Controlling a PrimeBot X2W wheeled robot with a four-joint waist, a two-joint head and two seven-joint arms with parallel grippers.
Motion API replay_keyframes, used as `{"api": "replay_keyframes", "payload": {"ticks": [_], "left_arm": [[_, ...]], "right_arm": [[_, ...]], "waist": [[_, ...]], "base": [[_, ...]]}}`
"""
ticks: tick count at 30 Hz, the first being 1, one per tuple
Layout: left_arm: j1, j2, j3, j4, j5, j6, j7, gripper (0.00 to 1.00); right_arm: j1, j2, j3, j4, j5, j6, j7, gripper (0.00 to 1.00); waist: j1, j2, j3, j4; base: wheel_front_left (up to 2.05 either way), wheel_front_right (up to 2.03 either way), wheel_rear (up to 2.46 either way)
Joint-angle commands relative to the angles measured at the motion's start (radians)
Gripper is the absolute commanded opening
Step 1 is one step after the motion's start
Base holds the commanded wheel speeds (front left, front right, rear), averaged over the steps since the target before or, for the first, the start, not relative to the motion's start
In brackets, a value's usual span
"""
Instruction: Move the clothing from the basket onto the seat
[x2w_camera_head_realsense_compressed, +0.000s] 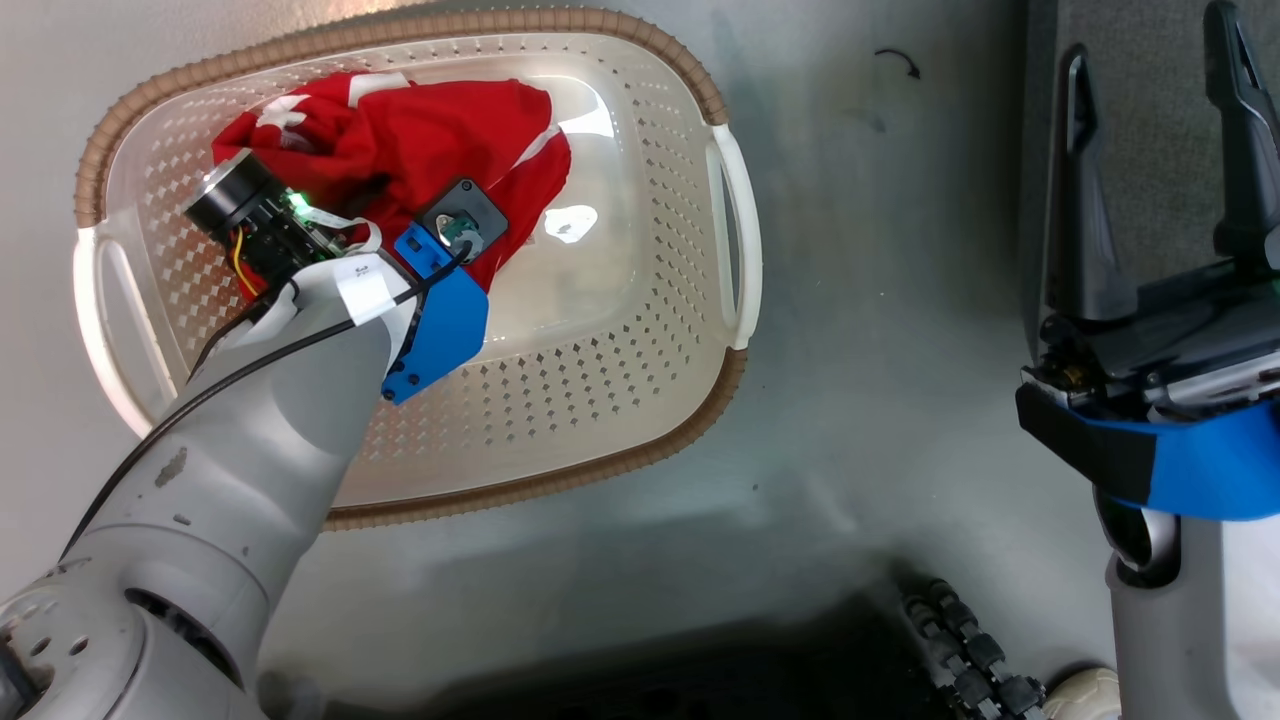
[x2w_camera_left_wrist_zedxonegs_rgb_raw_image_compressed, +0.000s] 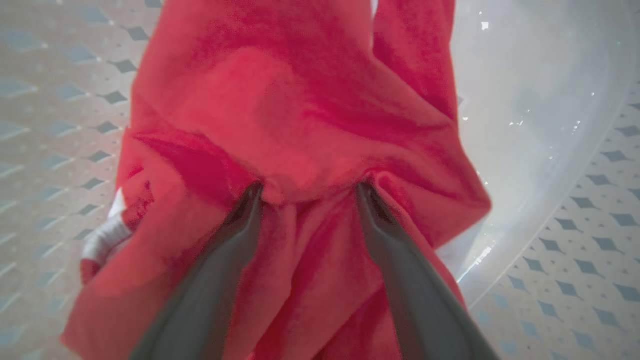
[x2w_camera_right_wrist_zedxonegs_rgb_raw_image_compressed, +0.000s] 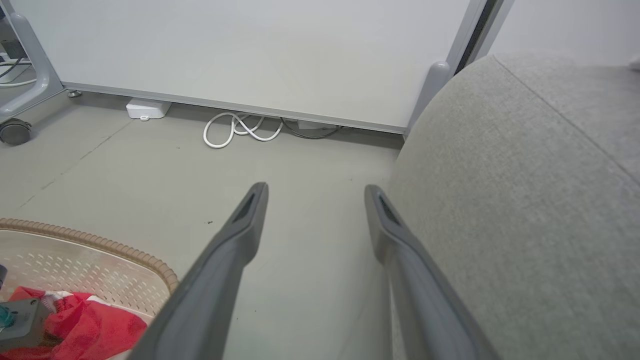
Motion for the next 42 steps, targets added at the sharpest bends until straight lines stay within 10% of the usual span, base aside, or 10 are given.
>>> {"api": "replay_keyframes", "payload": {"ticks": [1, 5, 6, 8, 42], "left_arm": [[-0.011, -0.002, -0.003, 0.002, 0.0, 0.004, 0.006, 1.0], [0.004, -0.001, -0.006, 0.002, -0.006, 0.004, 0.012, 1.0], [0.006, 0.0, -0.009, 0.002, -0.006, 0.004, 0.01, 0.49], [0.011, 0.002, -0.011, 0.002, -0.011, 0.003, 0.012, 0.0], [0.103, -0.049, 0.056, -0.01, -0.148, -0.027, -0.307, 0.0]], "right_arm": [[0.016, 0.004, -0.004, -0.013, -0.011, 0.0, -0.004, 1.0], [0.032, 0.005, -0.008, -0.032, -0.02, 0.0, -0.004, 1.0], [0.034, 0.005, -0.008, -0.035, -0.021, 0.0, -0.004, 1.0], [0.036, 0.006, -0.006, -0.042, -0.027, 0.0, -0.004, 1.0], [0.009, -0.004, 0.003, 0.07, 0.006, 0.0, -0.004, 1.0]], "waist": [[0.0, 0.0, 0.004, 0.001], [0.0, 0.0, 0.005, 0.006], [0.0, 0.0, 0.005, 0.007], [0.0, 0.0, 0.006, 0.009], [0.0, 0.0, -0.281, 0.102]], "base": [[0.0, 0.0, 0.0], [0.0, 0.0, 0.0], [0.0, 0.0, 0.0], [0.0, 0.0, 0.0], [0.0, 0.0, 0.0]]}}
